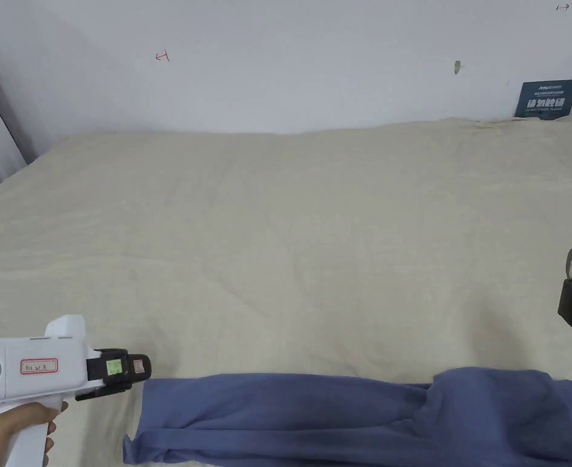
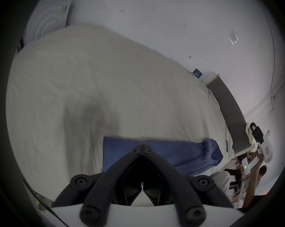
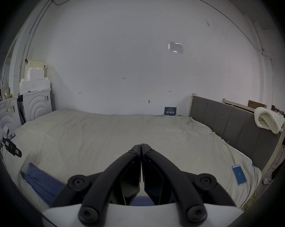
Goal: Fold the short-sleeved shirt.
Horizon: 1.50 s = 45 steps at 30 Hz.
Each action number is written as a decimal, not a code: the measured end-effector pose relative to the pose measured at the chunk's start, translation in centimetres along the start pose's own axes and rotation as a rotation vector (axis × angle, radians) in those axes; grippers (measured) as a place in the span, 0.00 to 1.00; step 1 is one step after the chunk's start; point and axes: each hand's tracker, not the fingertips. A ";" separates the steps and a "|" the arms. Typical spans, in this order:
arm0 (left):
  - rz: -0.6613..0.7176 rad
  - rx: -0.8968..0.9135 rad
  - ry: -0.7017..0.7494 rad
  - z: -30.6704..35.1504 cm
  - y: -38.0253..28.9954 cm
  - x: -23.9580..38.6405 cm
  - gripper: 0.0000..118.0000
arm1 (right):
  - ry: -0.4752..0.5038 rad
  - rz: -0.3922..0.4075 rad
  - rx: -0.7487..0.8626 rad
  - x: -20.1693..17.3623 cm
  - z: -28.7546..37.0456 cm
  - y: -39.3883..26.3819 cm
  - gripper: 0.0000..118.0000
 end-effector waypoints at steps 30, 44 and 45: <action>-0.053 -0.239 0.044 -7.7 -2.4 0.0 0.08 | 0.005 0.000 -0.095 1.0 -0.8 -1.7 0.00; -0.116 -0.245 0.082 -2.6 1.0 0.8 0.02 | 0.013 -0.004 -0.072 1.8 -0.6 -0.7 0.00; -0.099 -0.245 0.085 -2.0 1.3 0.7 0.02 | 0.013 -0.005 -0.071 1.8 -0.7 -0.7 0.00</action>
